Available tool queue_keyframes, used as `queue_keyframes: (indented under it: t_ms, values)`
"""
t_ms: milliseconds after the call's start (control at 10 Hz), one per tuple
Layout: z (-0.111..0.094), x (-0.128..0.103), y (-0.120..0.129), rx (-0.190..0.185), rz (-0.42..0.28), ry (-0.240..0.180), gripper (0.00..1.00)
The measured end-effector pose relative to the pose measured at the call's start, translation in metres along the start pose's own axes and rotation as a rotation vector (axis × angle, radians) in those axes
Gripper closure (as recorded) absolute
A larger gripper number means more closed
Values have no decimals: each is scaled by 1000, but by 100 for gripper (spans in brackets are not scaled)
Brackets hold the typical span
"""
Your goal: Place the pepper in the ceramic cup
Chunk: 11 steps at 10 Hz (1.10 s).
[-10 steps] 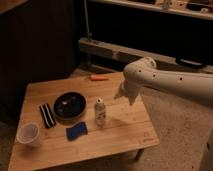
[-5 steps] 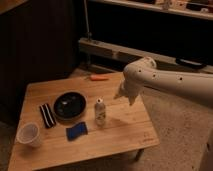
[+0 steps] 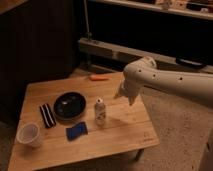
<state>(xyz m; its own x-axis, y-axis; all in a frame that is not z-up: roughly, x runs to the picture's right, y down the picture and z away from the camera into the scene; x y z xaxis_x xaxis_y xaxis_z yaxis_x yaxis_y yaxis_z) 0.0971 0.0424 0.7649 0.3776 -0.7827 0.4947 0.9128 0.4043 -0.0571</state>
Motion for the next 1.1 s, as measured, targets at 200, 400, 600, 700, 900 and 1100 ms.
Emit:
queue_keyframes:
  t_ms: [200,400,600,700,900,1100]
  values:
    - [-7,68,-28,55,89,13,39]
    - [-13,105,-70,80,145,22,39]
    - [-14,125,-105,100,201,29,39]
    - [-10,132,-119,106,218,29,39]
    - [3,147,-138,110,254,19,39]
    - [20,175,-143,108,315,8,39]
